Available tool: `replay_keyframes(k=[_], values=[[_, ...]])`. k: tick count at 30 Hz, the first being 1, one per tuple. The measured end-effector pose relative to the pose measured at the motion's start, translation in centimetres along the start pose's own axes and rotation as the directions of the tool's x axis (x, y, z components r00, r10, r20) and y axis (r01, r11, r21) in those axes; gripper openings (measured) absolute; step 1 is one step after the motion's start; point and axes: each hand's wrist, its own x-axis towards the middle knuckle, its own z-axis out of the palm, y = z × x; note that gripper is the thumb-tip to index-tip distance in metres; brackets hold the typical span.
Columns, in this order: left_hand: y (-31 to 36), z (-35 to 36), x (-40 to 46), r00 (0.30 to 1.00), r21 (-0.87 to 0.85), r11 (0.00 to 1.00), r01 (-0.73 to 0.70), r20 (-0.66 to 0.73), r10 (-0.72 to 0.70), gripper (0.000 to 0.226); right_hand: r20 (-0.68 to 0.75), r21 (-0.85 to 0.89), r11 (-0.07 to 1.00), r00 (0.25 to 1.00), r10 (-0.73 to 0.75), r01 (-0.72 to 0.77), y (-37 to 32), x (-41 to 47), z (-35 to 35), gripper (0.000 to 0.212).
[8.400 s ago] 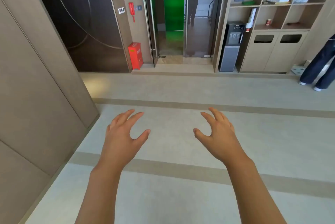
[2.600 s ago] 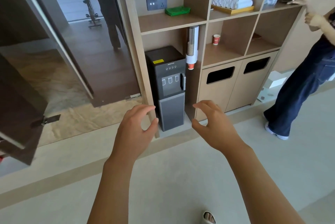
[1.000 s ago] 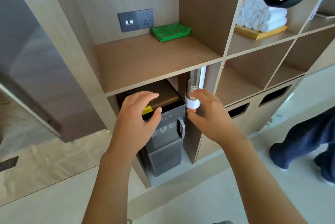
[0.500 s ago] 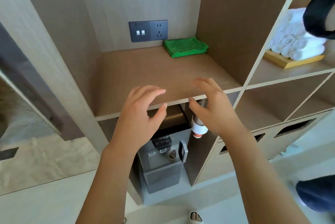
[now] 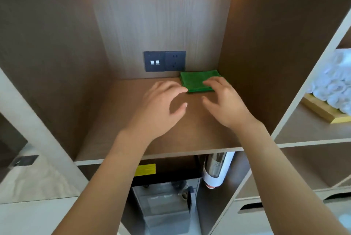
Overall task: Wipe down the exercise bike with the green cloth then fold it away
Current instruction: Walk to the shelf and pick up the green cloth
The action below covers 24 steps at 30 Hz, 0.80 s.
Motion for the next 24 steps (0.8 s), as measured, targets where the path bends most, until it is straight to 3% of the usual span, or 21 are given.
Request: replay_keyframes(k=[7, 15, 24], values=[[-2.0, 2.6, 6.6, 0.992, 0.139, 0.99, 0.005, 0.127, -0.023, 0.052, 0.06, -0.058, 0.998, 0.998, 0.036, -0.032, 2.7, 7.5, 1.4, 0.054], [-5.9, 8.7, 12.1, 0.944, 0.195, 0.978, 0.069, 0.306, -0.127, 0.072, 0.067, -0.12, 0.981, 0.985, 0.158, -0.149, 5.2, 9.7, 5.2, 0.063], [-8.8, 12.8, 13.0, 0.921, 0.171, 0.984, 0.055, 0.372, -0.117, 0.061, 0.206, -0.192, 0.96, 0.948, 0.241, -0.202, 7.1, 9.7, 6.1, 0.065]])
